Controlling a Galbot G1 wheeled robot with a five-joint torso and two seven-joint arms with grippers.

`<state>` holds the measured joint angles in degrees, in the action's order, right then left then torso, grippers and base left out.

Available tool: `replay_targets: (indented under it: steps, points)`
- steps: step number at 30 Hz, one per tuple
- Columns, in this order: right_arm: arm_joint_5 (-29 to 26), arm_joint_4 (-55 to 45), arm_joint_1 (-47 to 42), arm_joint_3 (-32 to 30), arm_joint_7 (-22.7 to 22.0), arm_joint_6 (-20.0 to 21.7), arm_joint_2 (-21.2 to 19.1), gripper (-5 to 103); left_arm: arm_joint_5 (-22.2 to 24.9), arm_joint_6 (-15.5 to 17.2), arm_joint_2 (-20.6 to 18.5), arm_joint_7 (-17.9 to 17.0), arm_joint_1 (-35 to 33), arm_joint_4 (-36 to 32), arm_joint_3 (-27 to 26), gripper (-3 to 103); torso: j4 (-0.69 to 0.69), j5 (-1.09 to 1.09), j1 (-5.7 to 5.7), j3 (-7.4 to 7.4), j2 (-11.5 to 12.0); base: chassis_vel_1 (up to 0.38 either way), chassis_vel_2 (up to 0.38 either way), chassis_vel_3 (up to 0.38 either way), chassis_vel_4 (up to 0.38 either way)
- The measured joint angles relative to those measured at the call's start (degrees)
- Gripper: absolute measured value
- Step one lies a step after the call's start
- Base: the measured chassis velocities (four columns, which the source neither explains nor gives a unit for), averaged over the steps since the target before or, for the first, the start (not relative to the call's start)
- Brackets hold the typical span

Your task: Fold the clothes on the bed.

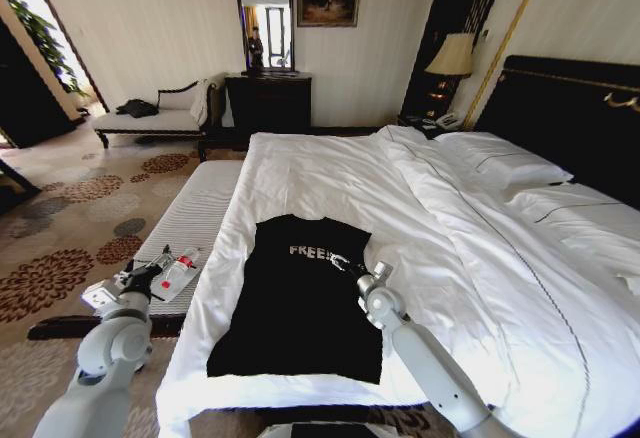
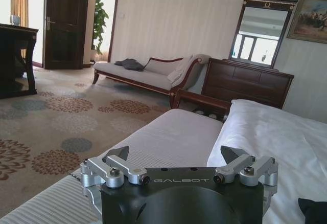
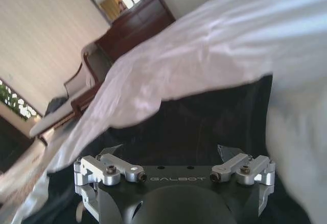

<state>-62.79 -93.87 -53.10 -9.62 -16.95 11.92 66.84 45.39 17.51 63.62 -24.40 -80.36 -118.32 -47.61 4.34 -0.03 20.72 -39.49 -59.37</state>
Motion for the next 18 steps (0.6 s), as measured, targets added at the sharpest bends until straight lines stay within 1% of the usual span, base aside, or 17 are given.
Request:
replay_targets:
  steps: [2,3,5,7,8,9,12,13,16,18]
  points:
    - [-0.28,2.19,2.59,-2.32,0.2,-0.42,-0.19,100,0.0,0.0,-0.26,-0.02,0.23,0.32,0.0,100,-0.01,0.0,0.0,0.0,0.0,0.0,0.0,0.0,0.0]
    - [-0.28,2.19,2.59,-2.32,0.2,-0.42,-0.19,100,0.0,0.0,-0.26,-0.02,0.23,0.32,0.0,100,-0.01,0.0,0.0,0.0,0.0,0.0,0.0,0.0,0.0]
    - [-0.6,7.13,6.98,-3.99,0.65,-0.53,-0.93,100,0.0,0.0,-0.35,-0.03,0.44,0.44,0.05,100,-0.01,-0.01,0.0,0.0,0.0,0.0,0.0,0.0,0.0]
    - [-0.57,12.14,10.85,-4.0,1.15,-0.4,-1.41,100,-0.01,0.0,-0.29,-0.03,0.62,0.44,0.33,100,0.0,0.0,0.01,-0.01,0.0,0.0,0.0,0.0,0.0]
    - [-0.57,12.14,10.85,-4.0,1.15,-0.4,-1.41,100,-0.01,0.0,-0.29,-0.03,0.62,0.44,0.33,100,0.0,0.0,0.01,-0.01,0.0,0.0,0.0,0.0,0.0]
    - [-0.46,14.98,12.74,-3.58,1.39,-0.12,-1.39,100,-0.03,0.02,-0.18,-0.07,0.74,0.43,0.54,100,0.0,0.0,0.01,-0.01,0.0,0.0,0.0,0.0,0.0]
    - [0.09,21.69,16.4,-2.34,1.92,0.67,0.09,100,-0.07,0.11,-0.11,-0.2,1.09,0.33,0.82,100,0.0,0.0,0.01,-0.01,0.0,0.0,0.0,0.0,0.0]
    - [0.09,21.69,16.4,-2.34,1.92,0.67,0.09,100,-0.07,0.11,-0.11,-0.2,1.09,0.33,0.82,100,0.0,0.0,0.01,-0.01,0.0,0.0,0.0,0.0,0.0]
    - [1.5,28.37,19.09,-1.81,3.47,0.89,2.57,100,-0.02,0.14,-0.4,-0.26,1.16,0.36,0.46,100,-0.03,0.0,0.01,-0.01,0.0,0.0,0.0,0.0,0.0]
    - [2.02,29.89,19.66,-1.7,3.96,0.89,3.08,100,0.01,0.14,-0.47,-0.27,1.12,0.38,0.27,100,-0.03,0.0,0.01,-0.01,0.0,0.0,0.0,0.0,0.0]
